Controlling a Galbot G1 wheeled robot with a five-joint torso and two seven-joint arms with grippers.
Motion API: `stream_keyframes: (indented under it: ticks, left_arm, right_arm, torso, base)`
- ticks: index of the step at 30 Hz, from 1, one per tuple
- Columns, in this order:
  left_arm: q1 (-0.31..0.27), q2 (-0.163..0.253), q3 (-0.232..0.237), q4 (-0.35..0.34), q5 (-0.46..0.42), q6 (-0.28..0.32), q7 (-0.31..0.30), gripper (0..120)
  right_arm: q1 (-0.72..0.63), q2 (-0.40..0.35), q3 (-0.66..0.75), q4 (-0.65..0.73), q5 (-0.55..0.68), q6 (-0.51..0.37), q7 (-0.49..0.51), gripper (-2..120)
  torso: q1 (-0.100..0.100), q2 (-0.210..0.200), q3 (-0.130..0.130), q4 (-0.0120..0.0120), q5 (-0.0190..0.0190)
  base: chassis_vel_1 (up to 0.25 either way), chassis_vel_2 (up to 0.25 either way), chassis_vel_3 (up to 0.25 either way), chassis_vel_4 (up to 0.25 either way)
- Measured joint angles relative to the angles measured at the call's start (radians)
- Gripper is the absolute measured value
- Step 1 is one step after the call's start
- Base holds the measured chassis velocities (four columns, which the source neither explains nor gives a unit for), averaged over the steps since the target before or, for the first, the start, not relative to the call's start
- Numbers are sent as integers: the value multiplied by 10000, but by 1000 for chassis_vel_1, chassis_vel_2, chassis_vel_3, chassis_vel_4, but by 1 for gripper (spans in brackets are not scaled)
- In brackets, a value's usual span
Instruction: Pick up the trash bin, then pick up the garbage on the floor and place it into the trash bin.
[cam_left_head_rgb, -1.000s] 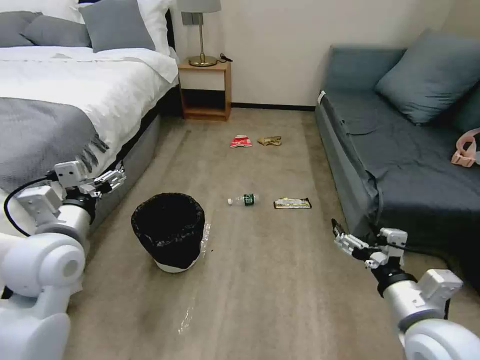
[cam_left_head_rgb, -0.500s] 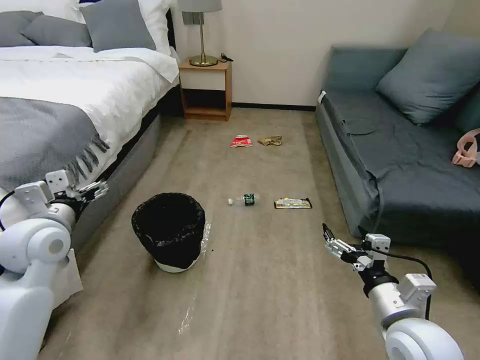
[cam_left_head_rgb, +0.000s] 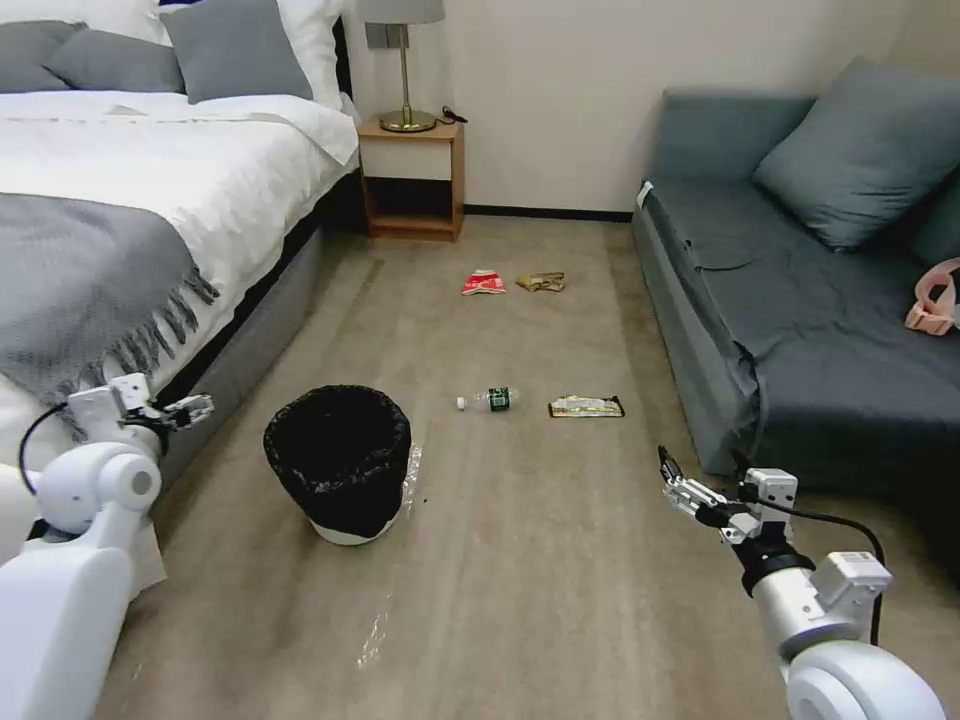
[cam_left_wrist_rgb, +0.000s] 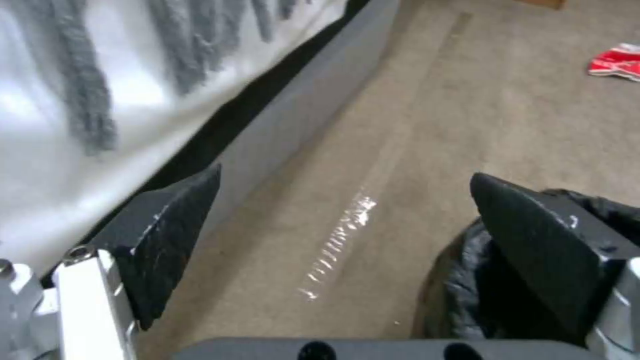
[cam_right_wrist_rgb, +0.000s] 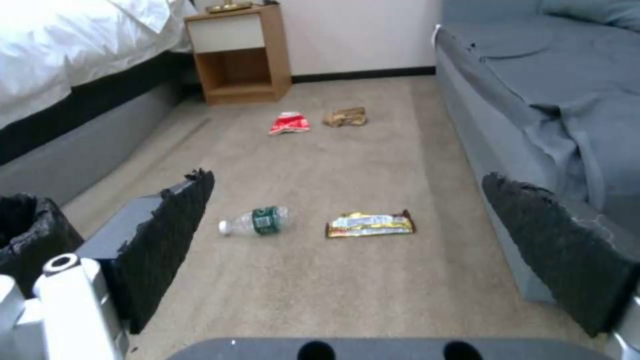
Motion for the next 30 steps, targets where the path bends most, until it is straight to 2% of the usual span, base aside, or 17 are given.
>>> stream_keyframes:
  ticks: [9, 16, 17, 22, 24, 30]
  left_arm:
    - [93, -12, 152, -138, 87, -17, 102, 100]
    - [-79, -69, 688, -82, 302, -23, 301, 100]
    - [-170, -152, 878, 41, 476, -29, 388, 100]
    - [-401, -422, 1229, 473, 920, -40, 462, 100]
    - [-608, -697, 1439, 1008, 1317, -67, 503, 100]
    - [-852, -960, 1599, 1604, 1727, -174, 577, 100]
  right_arm:
    - [72, 51, -55, -258, -66, 184, -91, 100]
    - [344, 29, -94, -453, -66, 215, -123, 100]
    - [384, 51, -99, -538, -66, 252, -155, 100]
    - [432, 109, -127, -726, -69, 355, -219, 100]
    - [468, 124, -168, -925, -117, 462, -247, 100]
    - [553, 70, -186, -1102, -141, 514, -261, 100]
  torso:
    - [0, 0, 0, 2, 2]
    - [0, 0, 0, 2, 3]
    - [0, 0, 0, 1, 2]
    - [0, 0, 0, 1, 2]
    - [0, 0, 0, 1, 1]
    - [0, 0, 0, 1, 2]
  base:
    - [0, 0, 0, 0]
    - [0, 0, 0, 0]
    - [0, 0, 0, 0]
    - [0, 0, 0, 0]
    - [0, 0, 0, 0]
    - [0, 0, 0, 0]
